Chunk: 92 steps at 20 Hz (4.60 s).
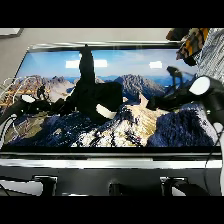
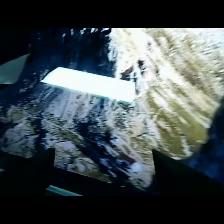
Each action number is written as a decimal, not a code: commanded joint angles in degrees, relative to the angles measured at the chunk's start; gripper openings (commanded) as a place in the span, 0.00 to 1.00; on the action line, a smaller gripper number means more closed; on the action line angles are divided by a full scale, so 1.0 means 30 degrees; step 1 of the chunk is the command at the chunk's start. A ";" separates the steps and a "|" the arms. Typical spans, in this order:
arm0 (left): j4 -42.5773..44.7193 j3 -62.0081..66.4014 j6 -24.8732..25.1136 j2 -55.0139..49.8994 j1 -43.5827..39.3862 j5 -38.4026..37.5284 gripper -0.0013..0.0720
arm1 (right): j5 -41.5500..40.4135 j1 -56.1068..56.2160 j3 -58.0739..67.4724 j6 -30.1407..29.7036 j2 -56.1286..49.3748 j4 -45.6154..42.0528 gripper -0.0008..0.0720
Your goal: Fold the clothes and pants, and hang the long-sleeved shirts on hangers.
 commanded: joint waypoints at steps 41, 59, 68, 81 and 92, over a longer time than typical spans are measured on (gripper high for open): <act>0.4714 1.0870 -0.3169 1.7063 -0.0182 -0.0969 0.06 | -0.3657 0.6572 1.3172 0.5872 0.9814 -1.1679 0.09; 0.3446 1.0688 -0.1807 -0.3300 -0.5166 0.0816 0.07 | -0.3883 0.1741 1.0003 1.2517 -0.7424 -1.2327 0.09; 0.3461 1.1387 -0.2652 0.0080 -0.1239 -0.5632 0.90 | 0.2302 0.1115 1.0018 0.1632 -0.7322 -0.4517 0.71; 0.3293 -0.9377 -0.1945 1.4229 0.5027 -0.6805 0.95 | -0.4350 0.2521 -1.1970 0.1005 0.2433 0.7198 0.78; 0.2761 -1.1985 -0.1180 1.4688 0.4495 -0.6645 0.95 | -0.7206 0.6557 -1.2779 0.0532 0.0058 1.0054 0.09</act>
